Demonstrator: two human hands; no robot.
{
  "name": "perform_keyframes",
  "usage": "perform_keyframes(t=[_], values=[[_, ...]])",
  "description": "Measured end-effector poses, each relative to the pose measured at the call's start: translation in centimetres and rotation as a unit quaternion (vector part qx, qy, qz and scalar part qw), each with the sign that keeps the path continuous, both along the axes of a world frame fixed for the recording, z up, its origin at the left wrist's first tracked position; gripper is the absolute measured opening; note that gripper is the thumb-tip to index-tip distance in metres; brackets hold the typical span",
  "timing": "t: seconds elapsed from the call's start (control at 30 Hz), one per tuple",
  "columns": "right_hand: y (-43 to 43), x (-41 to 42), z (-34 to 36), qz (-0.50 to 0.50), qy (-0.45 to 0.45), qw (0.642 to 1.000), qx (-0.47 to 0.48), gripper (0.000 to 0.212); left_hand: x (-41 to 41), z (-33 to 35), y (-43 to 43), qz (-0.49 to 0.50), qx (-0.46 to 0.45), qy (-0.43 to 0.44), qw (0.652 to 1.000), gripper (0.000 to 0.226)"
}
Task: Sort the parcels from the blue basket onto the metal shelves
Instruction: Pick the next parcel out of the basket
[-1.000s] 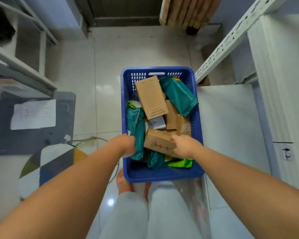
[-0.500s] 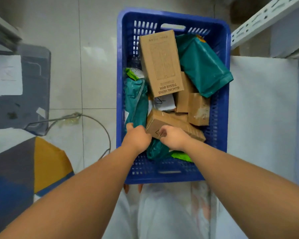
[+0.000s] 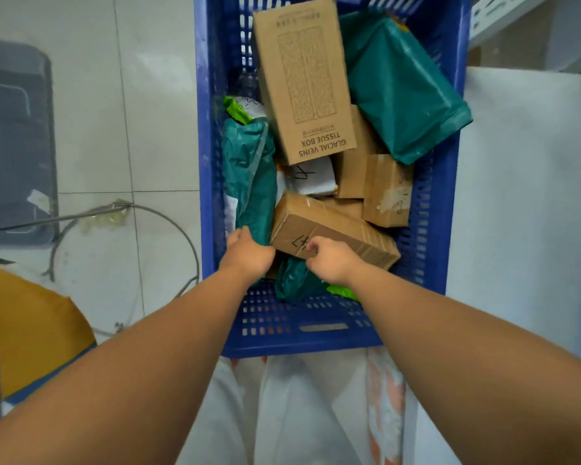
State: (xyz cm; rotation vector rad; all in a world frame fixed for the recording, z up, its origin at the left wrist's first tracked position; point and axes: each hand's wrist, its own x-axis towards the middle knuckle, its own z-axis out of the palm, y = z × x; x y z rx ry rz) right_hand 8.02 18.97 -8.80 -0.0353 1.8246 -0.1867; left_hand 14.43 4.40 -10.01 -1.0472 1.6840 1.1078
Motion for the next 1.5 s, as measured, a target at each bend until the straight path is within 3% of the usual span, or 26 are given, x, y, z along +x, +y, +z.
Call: perform_keyframes(t=[0.1,0.17,0.27,0.4,0.5,0.67,0.73,0.83,0.9,1.0,1.1,1.13,1.17,1.2,1.27,1.33,1.5], values=[[-1.0,0.1,-0.5,-0.021,0.017,0.999,-0.024,0.031,-0.6,0.6,1.5,0.048,0.058,0.007,0.997,0.079],[-2.0,0.1,-0.5,-0.120,0.044,0.990,-0.054,0.022,-0.9,1.5,2.2,0.092,0.095,0.017,0.991,0.079],[-3.3,-0.9,0.1,-0.275,0.105,0.952,-0.082,0.036,-0.9,2.7,2.5,0.100,0.092,0.060,0.989,0.072],[-3.6,-2.1,0.9,-0.304,0.139,0.939,-0.077,0.054,-0.3,3.9,3.0,0.038,0.110,0.065,0.991,0.076],[-3.9,-2.4,1.1,-0.322,0.127,0.934,-0.093,0.047,-0.2,4.6,3.7,-0.017,0.114,0.075,0.991,0.090],[-3.7,-1.7,1.0,-0.242,0.126,0.958,-0.085,0.024,0.5,6.2,4.8,-0.049,0.124,0.111,0.985,0.068],[-3.2,-1.3,1.0,-0.207,0.130,0.967,-0.077,0.004,1.0,6.7,5.1,-0.082,0.123,0.135,0.980,0.055],[-2.8,-0.7,1.9,-0.231,0.105,0.963,-0.092,0.019,1.4,7.5,4.9,-0.213,0.101,0.172,0.956,0.048],[-3.1,-0.4,3.4,-0.272,0.080,0.951,-0.125,0.019,1.3,8.5,4.6,-0.242,0.065,0.212,0.945,0.039],[-3.4,-0.8,6.3,-0.388,0.001,0.907,-0.165,0.019,0.4,10.7,4.3,-0.135,-0.016,0.269,0.953,0.022],[-3.3,-2.3,10.2,-0.456,-0.006,0.876,-0.158,0.007,-1.3,12.4,3.5,0.097,-0.042,0.181,0.978,0.025],[-3.1,-2.8,11.4,-0.482,0.003,0.860,-0.165,0.010,-2.0,12.7,3.1,0.184,-0.033,0.144,0.972,0.022],[-2.8,-3.3,12.4,-0.502,0.014,0.848,-0.170,0.028,-2.5,13.2,2.5,0.245,-0.024,0.114,0.962,0.013],[-2.6,-3.9,13.7,-0.513,0.017,0.839,-0.179,0.042,-2.8,13.9,1.9,0.275,-0.015,0.104,0.956,0.014],[-2.2,-4.9,16.8,-0.524,0.014,0.828,-0.199,0.039,-3.3,15.8,0.8,0.262,0.008,0.114,0.958,0.066],[-1.3,-6.0,20.2,-0.558,0.003,0.801,-0.216,0.035,-3.8,18.3,-0.2,0.253,0.022,0.157,0.954,0.096],[1.4,-9.0,28.8,-0.627,0.001,0.718,-0.302,0.044,-5.7,26.2,-1.7,0.303,0.214,0.190,0.909,0.069]])
